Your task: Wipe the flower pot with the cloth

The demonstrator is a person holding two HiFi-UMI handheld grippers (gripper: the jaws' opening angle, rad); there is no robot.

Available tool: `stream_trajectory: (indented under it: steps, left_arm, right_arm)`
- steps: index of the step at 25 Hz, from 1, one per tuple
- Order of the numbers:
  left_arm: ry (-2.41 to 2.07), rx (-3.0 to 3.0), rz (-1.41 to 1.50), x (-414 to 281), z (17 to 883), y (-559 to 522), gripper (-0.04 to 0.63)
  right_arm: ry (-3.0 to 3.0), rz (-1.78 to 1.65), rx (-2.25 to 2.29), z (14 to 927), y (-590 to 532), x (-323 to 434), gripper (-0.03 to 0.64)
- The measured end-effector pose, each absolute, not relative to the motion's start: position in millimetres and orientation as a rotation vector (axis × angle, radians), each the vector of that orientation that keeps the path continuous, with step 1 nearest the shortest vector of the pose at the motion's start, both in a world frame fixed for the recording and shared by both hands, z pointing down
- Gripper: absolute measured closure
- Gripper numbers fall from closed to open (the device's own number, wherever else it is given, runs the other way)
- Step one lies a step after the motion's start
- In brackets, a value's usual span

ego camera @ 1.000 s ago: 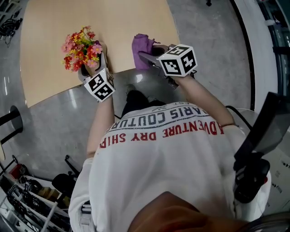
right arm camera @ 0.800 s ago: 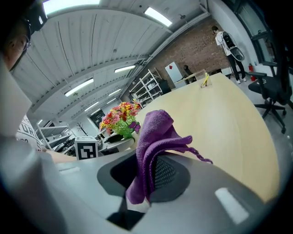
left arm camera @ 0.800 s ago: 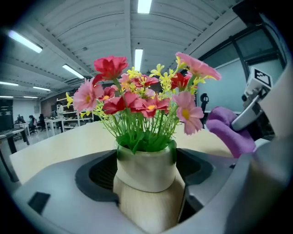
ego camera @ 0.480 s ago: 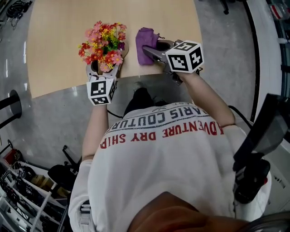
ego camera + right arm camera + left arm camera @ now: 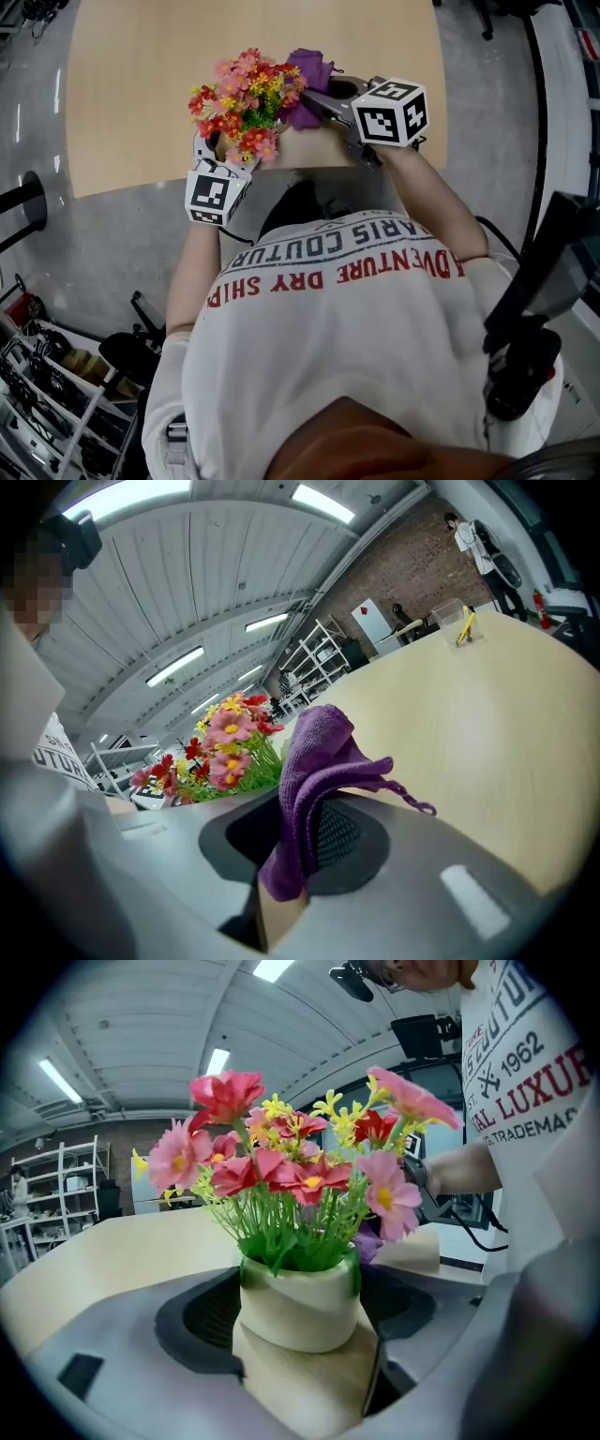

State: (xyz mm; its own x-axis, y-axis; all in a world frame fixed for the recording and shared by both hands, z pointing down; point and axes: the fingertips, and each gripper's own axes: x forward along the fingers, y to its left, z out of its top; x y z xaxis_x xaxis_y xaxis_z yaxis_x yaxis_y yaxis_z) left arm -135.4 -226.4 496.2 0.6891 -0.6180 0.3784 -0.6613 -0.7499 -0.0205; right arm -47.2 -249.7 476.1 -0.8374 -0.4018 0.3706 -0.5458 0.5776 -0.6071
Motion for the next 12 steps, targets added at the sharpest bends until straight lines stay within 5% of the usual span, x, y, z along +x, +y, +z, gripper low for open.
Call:
stream_trajectory:
  steps: [12]
  left_arm:
    - [-1.031,2.785,0.552,-139.9,489.6,-226.5,0.193]
  right_arm:
    - [-2.385,1.053,0.772,513.5,-259.6,-67.1,0.574]
